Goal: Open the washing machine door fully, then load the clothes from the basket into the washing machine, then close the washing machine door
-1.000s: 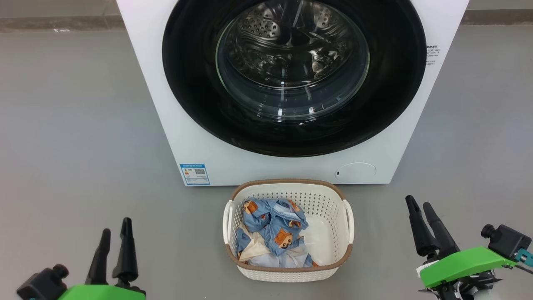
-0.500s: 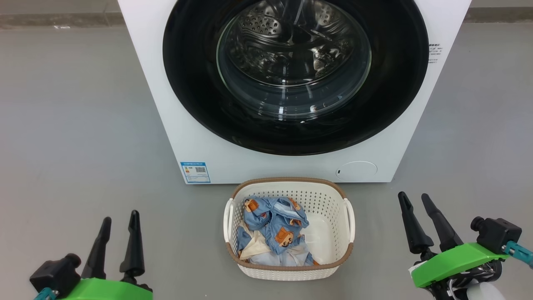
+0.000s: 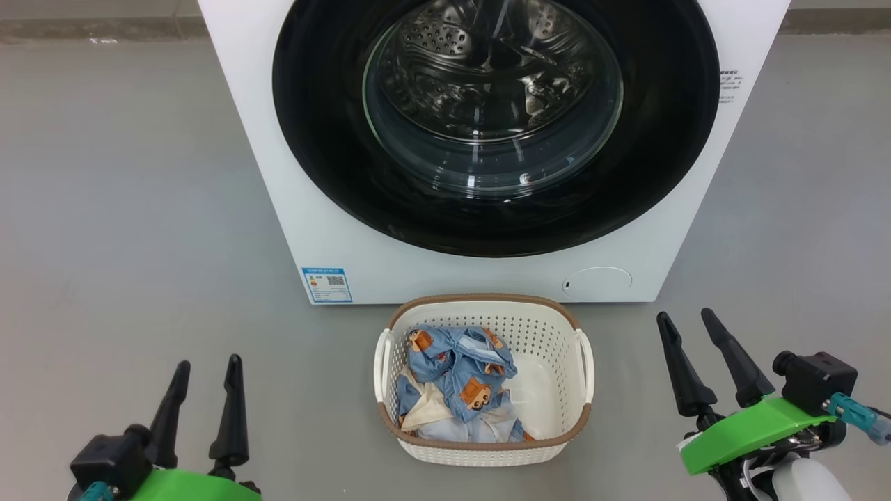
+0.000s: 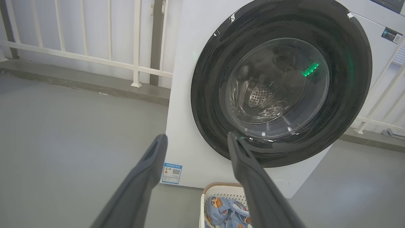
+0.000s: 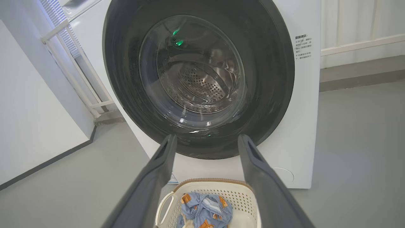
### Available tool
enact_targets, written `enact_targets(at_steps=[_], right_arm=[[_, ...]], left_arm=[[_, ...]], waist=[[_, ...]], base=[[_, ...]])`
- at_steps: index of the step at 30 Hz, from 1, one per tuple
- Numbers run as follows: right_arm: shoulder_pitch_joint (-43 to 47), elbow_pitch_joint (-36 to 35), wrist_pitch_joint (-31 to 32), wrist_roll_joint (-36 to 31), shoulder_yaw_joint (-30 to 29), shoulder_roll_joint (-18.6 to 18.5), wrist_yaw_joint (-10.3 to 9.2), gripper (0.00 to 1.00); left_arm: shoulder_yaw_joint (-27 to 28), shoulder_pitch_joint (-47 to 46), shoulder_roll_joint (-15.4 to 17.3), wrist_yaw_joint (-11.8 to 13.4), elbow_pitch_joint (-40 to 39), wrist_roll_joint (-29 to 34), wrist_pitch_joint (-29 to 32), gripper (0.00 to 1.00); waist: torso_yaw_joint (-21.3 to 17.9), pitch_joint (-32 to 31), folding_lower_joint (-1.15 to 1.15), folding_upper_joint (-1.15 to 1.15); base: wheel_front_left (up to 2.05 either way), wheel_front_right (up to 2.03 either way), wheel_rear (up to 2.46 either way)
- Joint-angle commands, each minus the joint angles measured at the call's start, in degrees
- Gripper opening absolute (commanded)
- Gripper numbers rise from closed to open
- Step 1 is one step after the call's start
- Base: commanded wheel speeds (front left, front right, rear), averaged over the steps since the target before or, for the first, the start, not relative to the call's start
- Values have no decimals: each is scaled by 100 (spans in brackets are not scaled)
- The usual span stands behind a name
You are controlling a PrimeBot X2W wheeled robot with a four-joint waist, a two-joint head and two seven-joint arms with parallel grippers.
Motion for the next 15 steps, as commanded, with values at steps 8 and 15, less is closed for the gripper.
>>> enact_targets(at_steps=[8,15], right_arm=[[-298,-111,-218,-572,239,-141,-6,100],[-314,-88,-269,-740,273,-153,-6,100]], left_arm=[[139,-330,114,-18,-131,678,-220,100],[160,-332,107,-19,-159,877,-272,100]], waist=[[14,36,0,0],[20,33,0,0]], base=[[0,0,0],[0,0,0]])
